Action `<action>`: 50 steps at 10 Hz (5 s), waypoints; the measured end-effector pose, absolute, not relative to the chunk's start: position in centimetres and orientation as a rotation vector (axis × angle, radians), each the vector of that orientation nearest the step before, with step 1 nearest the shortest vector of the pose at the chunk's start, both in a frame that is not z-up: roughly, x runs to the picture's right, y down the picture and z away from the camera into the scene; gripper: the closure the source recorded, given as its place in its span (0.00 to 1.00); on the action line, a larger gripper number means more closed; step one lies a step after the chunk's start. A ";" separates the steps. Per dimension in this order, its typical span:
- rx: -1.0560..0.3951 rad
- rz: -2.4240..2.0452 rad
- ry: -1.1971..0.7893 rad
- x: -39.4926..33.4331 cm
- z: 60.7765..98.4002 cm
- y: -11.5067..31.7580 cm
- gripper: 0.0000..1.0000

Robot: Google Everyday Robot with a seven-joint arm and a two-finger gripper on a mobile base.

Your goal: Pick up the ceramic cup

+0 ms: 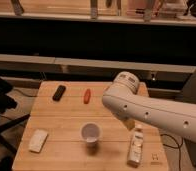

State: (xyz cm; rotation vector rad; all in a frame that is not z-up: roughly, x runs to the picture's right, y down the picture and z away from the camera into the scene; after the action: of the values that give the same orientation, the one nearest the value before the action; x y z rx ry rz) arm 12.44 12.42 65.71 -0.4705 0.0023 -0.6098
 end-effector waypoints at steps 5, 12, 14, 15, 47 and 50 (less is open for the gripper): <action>-0.452 -0.702 -0.043 10.5 65.4 12.7 0.20; -0.426 -0.816 -0.100 9.3 65.3 13.0 0.20; -0.417 -0.845 -0.115 8.9 65.2 13.1 0.20; -0.411 -0.861 -0.124 8.7 65.2 13.2 0.20; -0.340 -1.195 -0.357 6.8 68.4 19.8 0.20; -0.339 -1.214 -0.382 6.4 69.6 21.0 0.20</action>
State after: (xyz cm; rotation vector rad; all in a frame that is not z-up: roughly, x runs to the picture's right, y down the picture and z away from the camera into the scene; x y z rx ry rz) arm 6.39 20.99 69.56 -0.3393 -0.3824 -1.2139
